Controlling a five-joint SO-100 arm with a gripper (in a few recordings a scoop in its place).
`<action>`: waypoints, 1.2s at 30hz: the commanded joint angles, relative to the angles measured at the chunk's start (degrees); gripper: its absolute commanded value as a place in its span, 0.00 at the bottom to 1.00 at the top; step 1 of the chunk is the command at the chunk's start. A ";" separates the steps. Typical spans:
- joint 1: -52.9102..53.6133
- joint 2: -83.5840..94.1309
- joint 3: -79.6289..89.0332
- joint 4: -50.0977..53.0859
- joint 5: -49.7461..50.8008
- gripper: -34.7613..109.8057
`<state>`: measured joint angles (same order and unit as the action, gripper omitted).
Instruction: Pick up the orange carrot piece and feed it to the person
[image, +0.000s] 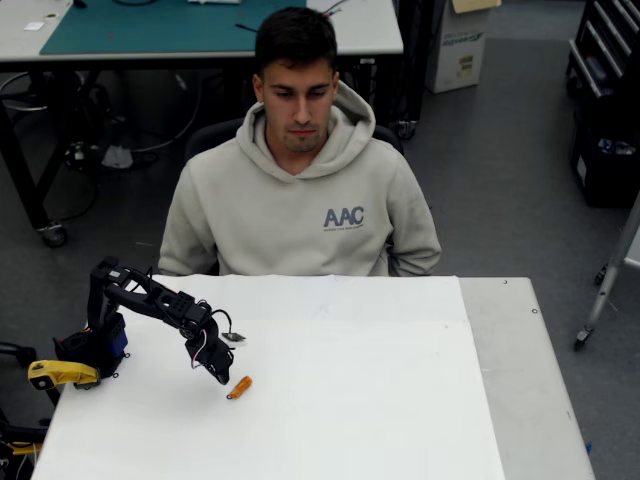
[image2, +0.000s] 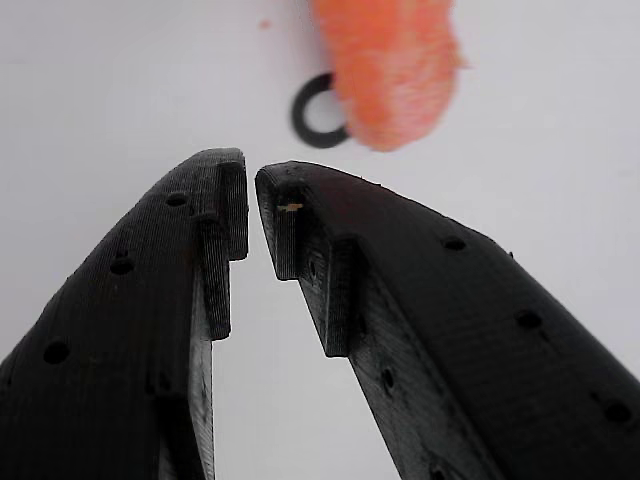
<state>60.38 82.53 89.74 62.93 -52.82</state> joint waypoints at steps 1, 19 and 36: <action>0.97 3.25 -4.66 0.44 -0.09 0.22; 0.53 2.46 -4.92 -0.26 -0.53 0.23; -0.26 2.37 -5.01 -0.44 -0.62 0.37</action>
<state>59.68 82.35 87.80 62.40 -52.82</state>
